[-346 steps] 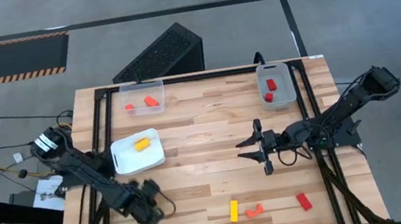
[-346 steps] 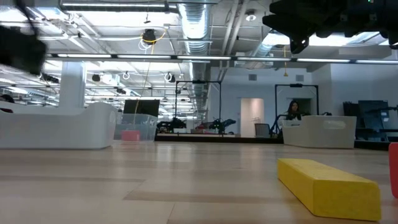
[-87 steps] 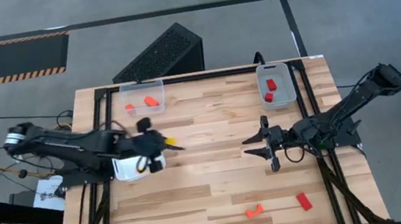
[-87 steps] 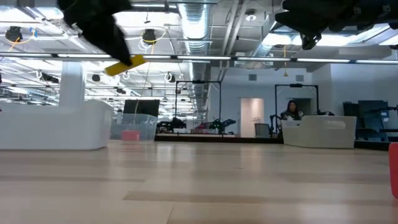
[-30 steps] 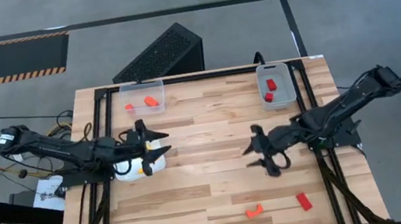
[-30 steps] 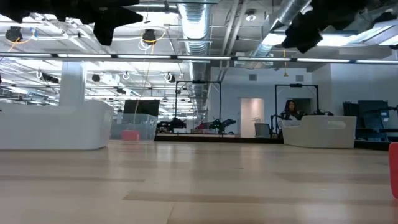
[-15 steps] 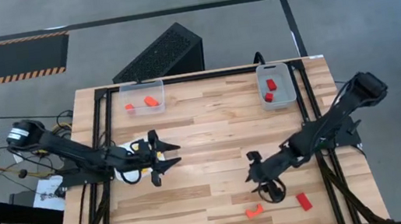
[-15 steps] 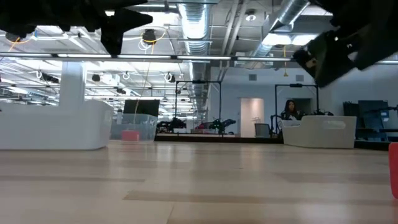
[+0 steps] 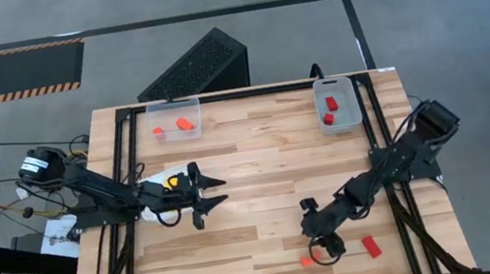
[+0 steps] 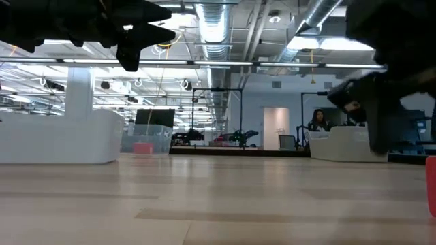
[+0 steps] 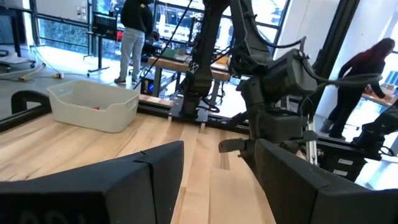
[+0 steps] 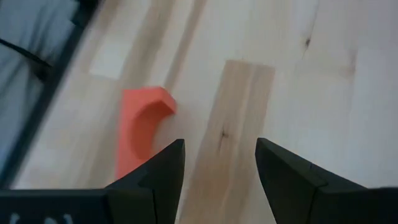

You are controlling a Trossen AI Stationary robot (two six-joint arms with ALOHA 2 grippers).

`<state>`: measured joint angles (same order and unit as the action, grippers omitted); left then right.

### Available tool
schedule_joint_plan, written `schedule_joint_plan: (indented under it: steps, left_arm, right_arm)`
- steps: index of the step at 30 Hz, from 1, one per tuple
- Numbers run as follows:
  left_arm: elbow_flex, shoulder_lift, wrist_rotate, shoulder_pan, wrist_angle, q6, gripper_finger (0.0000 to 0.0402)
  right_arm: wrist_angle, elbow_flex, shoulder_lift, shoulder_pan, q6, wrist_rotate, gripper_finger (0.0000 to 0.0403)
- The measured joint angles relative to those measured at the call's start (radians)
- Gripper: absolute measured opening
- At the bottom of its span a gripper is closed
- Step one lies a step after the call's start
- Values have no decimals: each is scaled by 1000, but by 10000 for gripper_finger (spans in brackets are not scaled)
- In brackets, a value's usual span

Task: Sort & place blocks by color
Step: Put the orange block into the transparent bin

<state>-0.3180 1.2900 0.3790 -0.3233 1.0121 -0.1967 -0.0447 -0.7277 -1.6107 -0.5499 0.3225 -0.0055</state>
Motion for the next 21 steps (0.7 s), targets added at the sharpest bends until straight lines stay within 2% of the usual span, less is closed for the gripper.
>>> schedule_joint_plan:
  steps: [6, 12, 16, 21]
  left_arm:
    - [0, 1, -1, 0, 1, -26, 184]
    - [0, 1, -1, 0, 0, -29, 184]
    - [0, 1, 0, 0, 0, -29, 184]
    - [0, 1, 0, 0, 0, -34, 184]
  right_arm:
    - [-24, 0, -96, 2, 26, -9, 218]
    - [-26, -4, -133, 15, 52, -17, 218]
    - [-9, -2, -110, 15, 46, -22, 209]
    - [57, 6, 2, 18, 51, -53, 191]
